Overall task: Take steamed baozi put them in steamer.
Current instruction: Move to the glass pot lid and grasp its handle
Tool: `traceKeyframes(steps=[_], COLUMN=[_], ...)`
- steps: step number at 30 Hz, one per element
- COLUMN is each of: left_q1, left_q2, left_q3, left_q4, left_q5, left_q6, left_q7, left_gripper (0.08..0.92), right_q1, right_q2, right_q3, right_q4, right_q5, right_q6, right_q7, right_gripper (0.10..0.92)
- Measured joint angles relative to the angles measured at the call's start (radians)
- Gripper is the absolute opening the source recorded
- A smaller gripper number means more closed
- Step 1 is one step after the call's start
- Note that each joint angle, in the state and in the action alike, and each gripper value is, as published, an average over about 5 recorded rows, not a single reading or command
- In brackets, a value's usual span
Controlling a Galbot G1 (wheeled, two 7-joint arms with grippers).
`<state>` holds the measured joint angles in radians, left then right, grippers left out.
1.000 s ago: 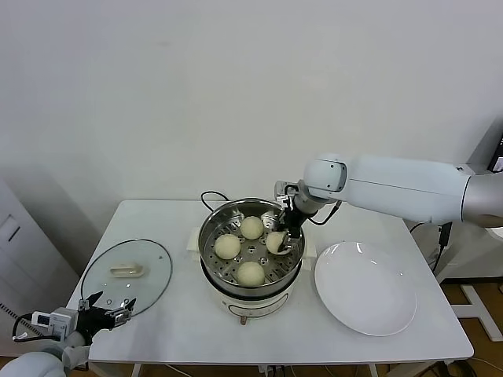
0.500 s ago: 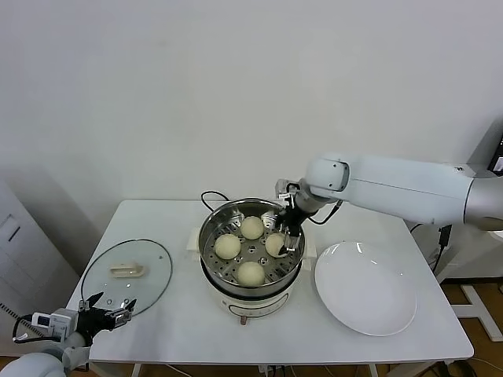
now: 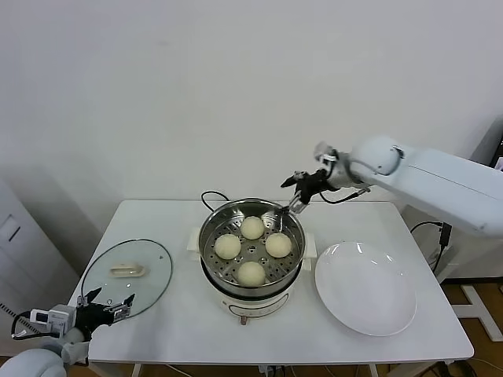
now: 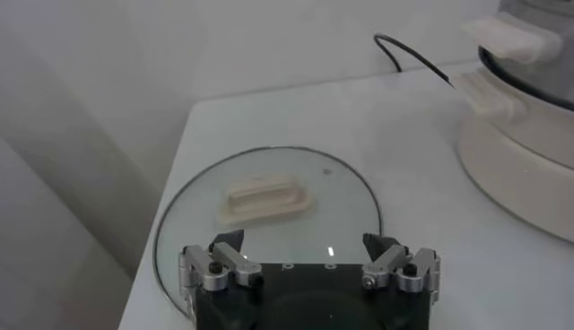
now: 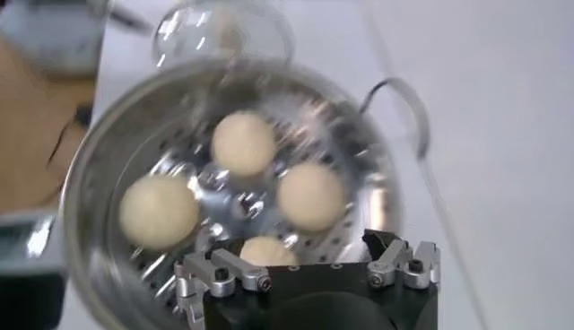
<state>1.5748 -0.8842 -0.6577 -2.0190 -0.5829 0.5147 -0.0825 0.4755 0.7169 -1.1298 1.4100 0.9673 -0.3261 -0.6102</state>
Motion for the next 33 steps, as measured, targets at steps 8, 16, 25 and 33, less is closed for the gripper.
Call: traceKeyframes(steps=[8,16,25,33], left_q1=[-0.002,0.016,0.04,0.048], left_q2=[-0.013,-0.011,-0.002,-0.02], left_q3=[-0.001,-0.017,-0.014,-0.003], left_q4=[-0.004,-0.02,0.008,0.067], left_q5=[-0.007,0.028,0.251,0.575], left_q6=[-0.02,-0.052,-0.14,-0.256], left_q7=[-0.003,-0.004,0.018,0.028], left_gripper=[0.823,0.823,0.823,0.823], right_q1=[-0.331,-0.767,-1.202,-1.461], right_q2=[-0.08,-0.039,0.109,0.243], right_q3=[0.376,0.859,1.338,1.616], right_q4=[0.035,0.075,0.115,0.121], right_q5=[0.016,-0.054,-0.228,-0.374], right_q6=[0.145,0.261,0.33,0.368], right_q7=[0.2,0.321,0.373,0.371], right_gripper=[0.823,0.823,0.823,0.823])
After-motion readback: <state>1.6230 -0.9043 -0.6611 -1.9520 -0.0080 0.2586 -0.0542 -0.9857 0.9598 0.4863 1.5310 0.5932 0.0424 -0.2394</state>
